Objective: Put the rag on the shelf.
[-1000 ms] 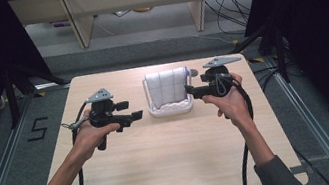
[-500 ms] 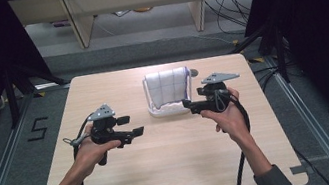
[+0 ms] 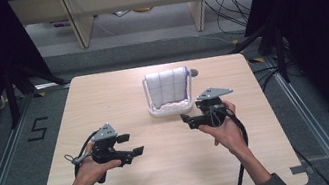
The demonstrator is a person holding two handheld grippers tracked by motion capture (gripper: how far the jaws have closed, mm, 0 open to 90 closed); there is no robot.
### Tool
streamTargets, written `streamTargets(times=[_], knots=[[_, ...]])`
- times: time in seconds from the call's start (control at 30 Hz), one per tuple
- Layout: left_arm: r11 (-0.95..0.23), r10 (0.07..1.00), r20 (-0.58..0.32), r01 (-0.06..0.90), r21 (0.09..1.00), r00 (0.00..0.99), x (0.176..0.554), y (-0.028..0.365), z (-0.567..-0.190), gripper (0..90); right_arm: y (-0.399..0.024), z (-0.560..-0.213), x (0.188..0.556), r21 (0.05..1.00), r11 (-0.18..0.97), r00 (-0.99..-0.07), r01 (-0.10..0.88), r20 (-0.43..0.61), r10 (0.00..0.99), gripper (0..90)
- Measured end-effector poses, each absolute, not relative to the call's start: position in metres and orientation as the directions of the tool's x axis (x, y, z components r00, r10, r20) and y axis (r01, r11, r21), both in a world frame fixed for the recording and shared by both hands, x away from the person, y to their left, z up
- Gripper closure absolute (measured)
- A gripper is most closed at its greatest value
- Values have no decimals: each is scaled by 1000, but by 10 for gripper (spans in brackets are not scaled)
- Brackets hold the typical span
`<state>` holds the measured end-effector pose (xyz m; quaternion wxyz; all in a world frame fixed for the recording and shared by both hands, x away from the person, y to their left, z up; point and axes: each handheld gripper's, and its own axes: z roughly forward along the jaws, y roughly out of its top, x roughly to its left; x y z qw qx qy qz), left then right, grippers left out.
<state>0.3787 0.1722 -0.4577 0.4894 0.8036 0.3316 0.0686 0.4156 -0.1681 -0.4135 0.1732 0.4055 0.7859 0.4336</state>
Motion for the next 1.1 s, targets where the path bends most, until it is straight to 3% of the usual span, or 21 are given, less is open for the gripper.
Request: streamTargets(times=[0.5,0.87,1.1], knots=[[-324,583,-201,452,831,787,353,176,-473,216,-168,-444,379,785,351,-632,511,66,772,260],[-349,578,-173,434,831,797,342,181,-482,213,-172,-466,351,756,321,-616,571,137,776,261],[-356,597,-168,447,821,784,334,184,-500,213,-176,-482,337,743,373,-648,555,105,755,256]])
